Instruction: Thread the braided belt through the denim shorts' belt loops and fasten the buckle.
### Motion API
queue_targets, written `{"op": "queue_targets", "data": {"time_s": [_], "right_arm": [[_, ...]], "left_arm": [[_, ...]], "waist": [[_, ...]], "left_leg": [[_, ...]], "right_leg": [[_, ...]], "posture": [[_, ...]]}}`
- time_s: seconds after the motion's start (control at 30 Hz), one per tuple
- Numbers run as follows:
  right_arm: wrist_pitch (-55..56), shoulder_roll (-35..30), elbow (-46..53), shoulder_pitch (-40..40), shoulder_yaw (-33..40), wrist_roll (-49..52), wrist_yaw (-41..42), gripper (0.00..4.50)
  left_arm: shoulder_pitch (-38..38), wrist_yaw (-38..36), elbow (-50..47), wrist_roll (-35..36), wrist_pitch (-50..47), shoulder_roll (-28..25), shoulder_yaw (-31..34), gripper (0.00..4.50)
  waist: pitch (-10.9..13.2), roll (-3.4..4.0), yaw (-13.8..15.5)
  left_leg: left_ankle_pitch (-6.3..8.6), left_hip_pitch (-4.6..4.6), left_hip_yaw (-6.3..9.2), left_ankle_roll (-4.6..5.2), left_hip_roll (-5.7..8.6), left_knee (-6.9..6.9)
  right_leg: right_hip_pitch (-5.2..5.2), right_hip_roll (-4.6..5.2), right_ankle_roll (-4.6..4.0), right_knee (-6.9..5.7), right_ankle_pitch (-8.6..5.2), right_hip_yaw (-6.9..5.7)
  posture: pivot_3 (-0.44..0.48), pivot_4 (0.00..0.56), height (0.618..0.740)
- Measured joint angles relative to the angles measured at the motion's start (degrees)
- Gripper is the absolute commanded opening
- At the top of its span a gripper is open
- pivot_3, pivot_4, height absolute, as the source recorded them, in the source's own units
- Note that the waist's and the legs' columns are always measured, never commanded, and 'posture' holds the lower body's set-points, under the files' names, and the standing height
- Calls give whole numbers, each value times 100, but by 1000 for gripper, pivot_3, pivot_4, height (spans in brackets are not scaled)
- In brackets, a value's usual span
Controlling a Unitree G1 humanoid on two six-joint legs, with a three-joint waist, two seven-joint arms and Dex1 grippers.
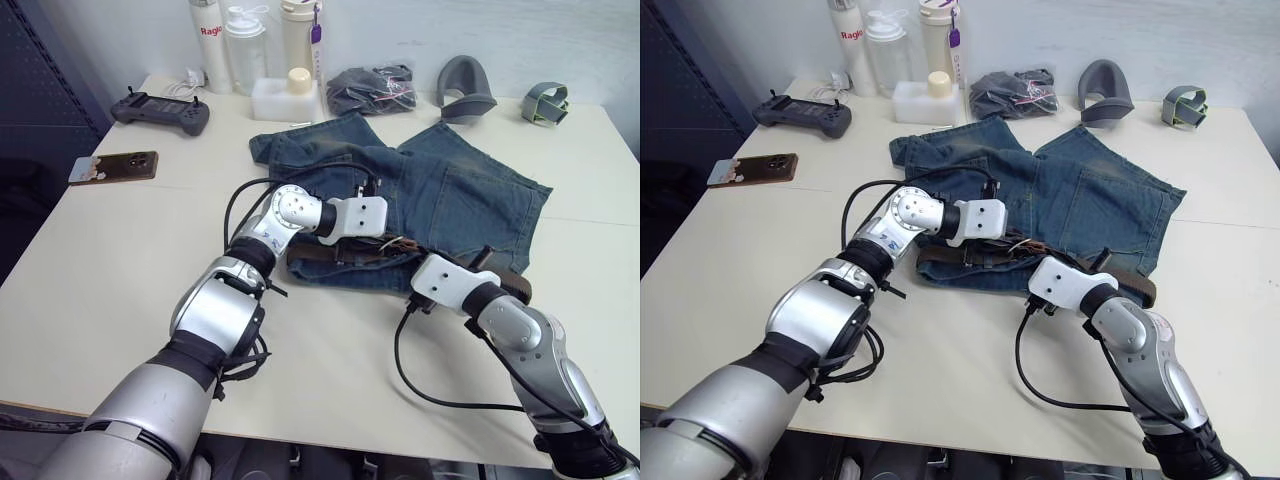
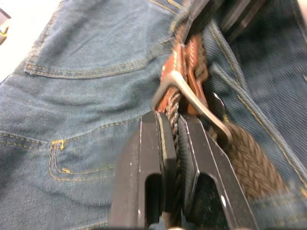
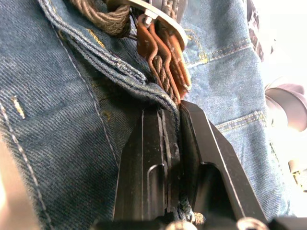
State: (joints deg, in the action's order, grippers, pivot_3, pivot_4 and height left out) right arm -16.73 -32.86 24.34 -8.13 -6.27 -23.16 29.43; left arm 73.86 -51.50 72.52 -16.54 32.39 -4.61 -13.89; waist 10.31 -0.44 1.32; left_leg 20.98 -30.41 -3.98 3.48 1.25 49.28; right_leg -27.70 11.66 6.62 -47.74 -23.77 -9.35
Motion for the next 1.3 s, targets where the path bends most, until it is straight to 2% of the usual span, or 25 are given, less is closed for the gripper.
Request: {"op": "queue_targets", "data": {"time_s": [0.2,0.23,0.33,0.37,0.5,0.53,0.63,0.8,1.0,1.17,1.27,1.3], "right_arm": [[-76,4,33,87,72,118,172,43],[-85,4,45,112,130,190,216,704],[-99,4,286,211,314,634,436,1768],[-107,-18,453,267,494,872,550,2489],[-444,-148,767,325,1192,1474,794,4272],[-637,-176,846,315,1427,1701,884,4403],[-944,-354,911,137,1763,2120,1039,4403],[-595,-1170,364,-219,1637,1967,1159,4403],[173,-1217,-575,-503,872,1561,1078,4403],[418,-1195,-725,-650,768,1457,1010,4403],[512,-1121,-818,-715,647,1410,958,3575],[547,-1088,-830,-717,625,1409,950,3145]], "left_arm": [[-62,74,-15,6,-50,85,61,0],[-78,76,-17,16,-50,104,70,0],[-168,57,-96,71,-38,245,104,0],[-219,59,-176,71,-31,299,100,0],[-235,66,-202,70,-14,308,82,0],[-242,70,-204,70,-5,307,75,0],[-249,75,-207,70,27,289,44,0],[-249,75,-208,67,66,318,7,0],[-248,77,-210,67,68,298,-9,0],[-249,76,-212,69,69,263,-9,0],[-249,69,-214,69,70,247,-10,0],[-249,68,-214,69,70,247,-10,0]], "waist": [[0,0,1],[0,0,1],[0,0,24],[0,0,30],[0,-1,20],[0,-1,20],[0,0,14],[-1,-3,24],[-2,-3,3],[-2,-3,4],[-2,-3,3],[-2,-3,3]], "left_leg": [[0,0,0,0,1,0],[0,0,1,0,1,0],[0,-2,4,1,5,2],[0,-2,5,1,7,2],[0,-1,4,2,7,2],[0,0,5,2,6,2],[0,1,4,2,6,3],[-1,-1,5,5,7,3],[-2,0,1,7,7,3],[-2,0,3,7,7,3],[-2,1,3,6,7,3],[-2,0,2,6,7,3]], "right_leg": [[0,0,0,0,0,0],[1,0,0,1,0,0],[2,2,0,5,0,0],[2,4,1,8,0,0],[3,4,1,9,1,1],[4,4,1,9,1,2],[4,5,1,8,1,3],[4,9,1,10,1,0],[4,13,1,5,1,0],[4,13,1,6,1,0],[4,12,1,5,1,0],[4,12,1,5,1,0]], "posture": [[0,150,648],[0,150,648],[0,150,648],[0,150,648],[0,150,648],[0,150,648],[0,150,648],[0,150,648],[0,150,648],[0,150,648],[0,150,648],[0,150,648]]}}
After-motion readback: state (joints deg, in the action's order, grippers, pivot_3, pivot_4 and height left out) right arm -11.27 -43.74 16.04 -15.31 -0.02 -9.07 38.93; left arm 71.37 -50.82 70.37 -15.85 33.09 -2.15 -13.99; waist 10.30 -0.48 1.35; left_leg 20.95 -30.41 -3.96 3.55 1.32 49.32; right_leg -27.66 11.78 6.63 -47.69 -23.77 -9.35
